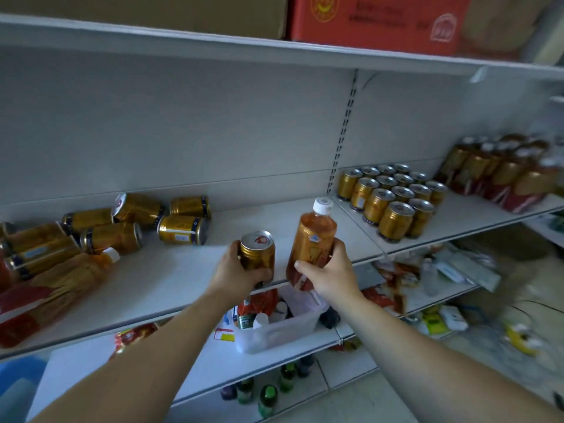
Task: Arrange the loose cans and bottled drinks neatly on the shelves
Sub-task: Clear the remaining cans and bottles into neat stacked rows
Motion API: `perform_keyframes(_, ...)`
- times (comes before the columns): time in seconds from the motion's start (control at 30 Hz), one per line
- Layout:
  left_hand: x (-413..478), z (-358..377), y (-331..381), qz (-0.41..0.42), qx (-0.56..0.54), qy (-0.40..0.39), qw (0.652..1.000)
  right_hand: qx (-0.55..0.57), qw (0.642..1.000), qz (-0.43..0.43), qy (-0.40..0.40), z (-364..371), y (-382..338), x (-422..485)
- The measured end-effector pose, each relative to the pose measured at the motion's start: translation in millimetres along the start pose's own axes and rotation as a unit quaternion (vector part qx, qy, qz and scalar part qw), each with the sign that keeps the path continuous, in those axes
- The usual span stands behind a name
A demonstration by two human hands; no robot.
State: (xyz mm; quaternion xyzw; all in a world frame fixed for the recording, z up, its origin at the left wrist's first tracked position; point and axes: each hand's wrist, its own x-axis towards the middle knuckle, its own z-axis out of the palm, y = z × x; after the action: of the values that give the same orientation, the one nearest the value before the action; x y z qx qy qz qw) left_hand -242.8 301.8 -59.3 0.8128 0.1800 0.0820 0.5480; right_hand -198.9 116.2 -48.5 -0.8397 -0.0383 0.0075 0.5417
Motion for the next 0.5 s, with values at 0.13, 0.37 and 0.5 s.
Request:
perform_keyframes(0.13, -3.5, 43.1, 32.2, 0.049, -0.018, -0.050, 0.997, 0.017, 0.998, 0.015, 0.053, -55.6, 12.7, 1.9)
perform_keyframes(0.37, -11.7, 161.8, 97.8, 0.091, -0.032, -0.123, 0.988, 0.027, 0.990, 0.046, 0.130, -180.0, 64.9, 14.3)
perform_keyframes(0.5, -20.2, 248.9, 133.2, 0.100, -0.039, -0.141, 0.984, 0.013, 0.988, 0.057, 0.142, -263.1, 98.9, 24.1)
